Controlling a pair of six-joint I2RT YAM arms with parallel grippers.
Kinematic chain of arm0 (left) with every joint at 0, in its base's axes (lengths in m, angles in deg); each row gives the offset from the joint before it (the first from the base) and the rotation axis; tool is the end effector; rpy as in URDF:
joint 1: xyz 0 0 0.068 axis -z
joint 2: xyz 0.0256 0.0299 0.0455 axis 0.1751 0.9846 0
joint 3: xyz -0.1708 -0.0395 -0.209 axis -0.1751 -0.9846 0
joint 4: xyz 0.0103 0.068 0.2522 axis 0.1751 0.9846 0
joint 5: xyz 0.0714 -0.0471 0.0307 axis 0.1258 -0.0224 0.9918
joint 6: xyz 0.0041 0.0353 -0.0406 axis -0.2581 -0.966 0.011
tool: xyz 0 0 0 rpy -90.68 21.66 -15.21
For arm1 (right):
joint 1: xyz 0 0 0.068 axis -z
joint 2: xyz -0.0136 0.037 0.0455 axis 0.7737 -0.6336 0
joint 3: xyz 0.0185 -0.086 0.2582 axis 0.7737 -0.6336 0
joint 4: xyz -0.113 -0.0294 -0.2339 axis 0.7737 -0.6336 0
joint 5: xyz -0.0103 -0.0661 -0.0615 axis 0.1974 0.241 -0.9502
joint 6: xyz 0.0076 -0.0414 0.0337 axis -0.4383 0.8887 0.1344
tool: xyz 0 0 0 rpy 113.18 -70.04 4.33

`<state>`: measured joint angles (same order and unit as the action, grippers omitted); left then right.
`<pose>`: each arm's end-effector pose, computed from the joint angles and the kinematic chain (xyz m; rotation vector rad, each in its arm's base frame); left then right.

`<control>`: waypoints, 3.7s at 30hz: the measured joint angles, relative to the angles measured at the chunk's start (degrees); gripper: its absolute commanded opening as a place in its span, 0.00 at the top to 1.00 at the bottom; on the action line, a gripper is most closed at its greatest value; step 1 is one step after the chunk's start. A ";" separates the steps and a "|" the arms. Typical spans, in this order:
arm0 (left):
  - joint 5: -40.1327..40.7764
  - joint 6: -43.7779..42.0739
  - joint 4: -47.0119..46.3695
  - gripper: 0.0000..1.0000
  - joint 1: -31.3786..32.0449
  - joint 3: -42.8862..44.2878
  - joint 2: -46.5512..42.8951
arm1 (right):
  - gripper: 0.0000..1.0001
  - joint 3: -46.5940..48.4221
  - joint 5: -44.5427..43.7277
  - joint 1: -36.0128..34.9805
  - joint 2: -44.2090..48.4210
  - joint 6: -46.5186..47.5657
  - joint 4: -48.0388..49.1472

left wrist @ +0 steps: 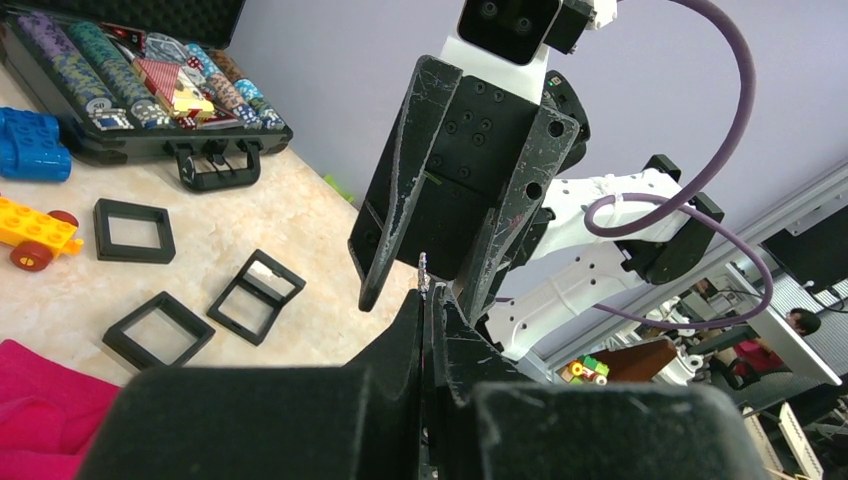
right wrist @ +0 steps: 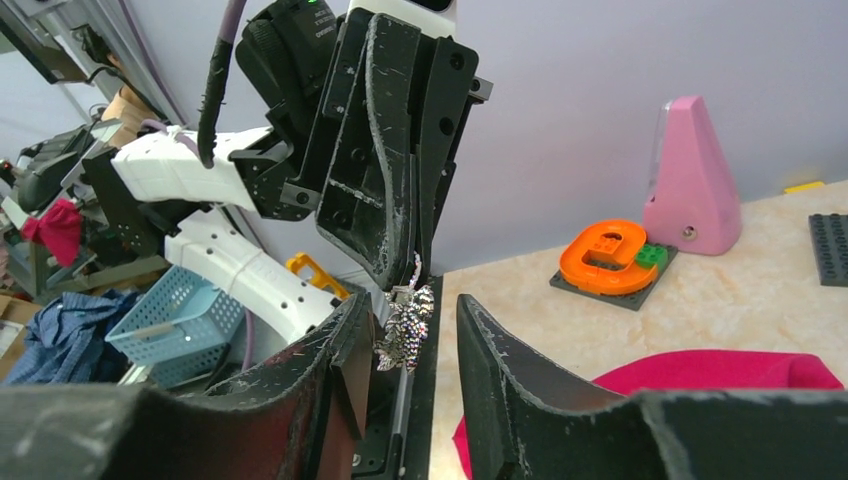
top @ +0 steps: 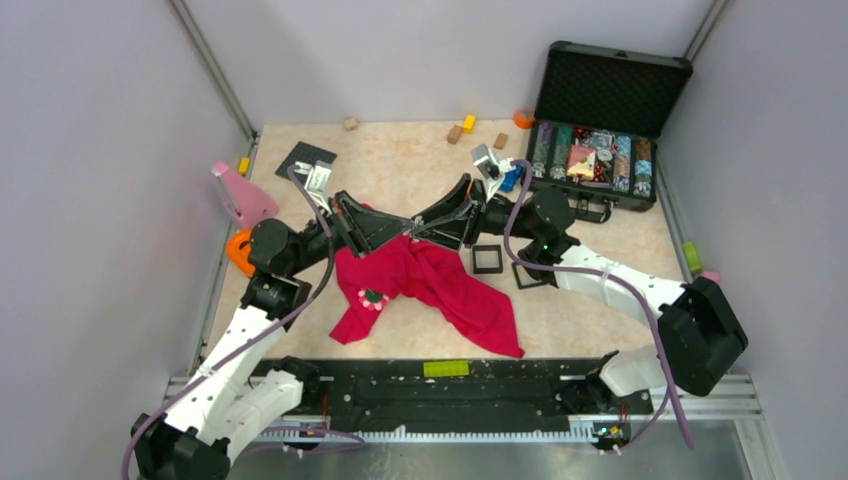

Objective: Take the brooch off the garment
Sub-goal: Close the brooch.

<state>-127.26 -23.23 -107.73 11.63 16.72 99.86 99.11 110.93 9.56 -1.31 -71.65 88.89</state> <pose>0.1655 -0.0917 0.3697 0.3254 1.4952 -1.5263 0.2127 0.2201 0.3525 -0.8614 1.1807 1.5979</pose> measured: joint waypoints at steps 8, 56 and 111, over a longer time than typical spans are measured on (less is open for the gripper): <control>-0.55 -0.02 -0.55 1.00 -0.31 0.00 0.00 | 0.80 0.00 0.33 -0.13 0.02 -0.90 0.39; -8.04 0.85 -6.45 1.00 -0.17 -0.63 1.51 | 0.61 -1.31 2.99 -2.62 5.33 4.50 -9.66; -10.93 5.97 -16.61 1.00 -0.17 -2.58 2.10 | 0.83 -4.79 3.74 -0.76 3.17 -11.52 8.90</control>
<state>-138.18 -17.26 -124.35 11.46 14.14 101.95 94.32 114.66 8.80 1.86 -83.17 97.79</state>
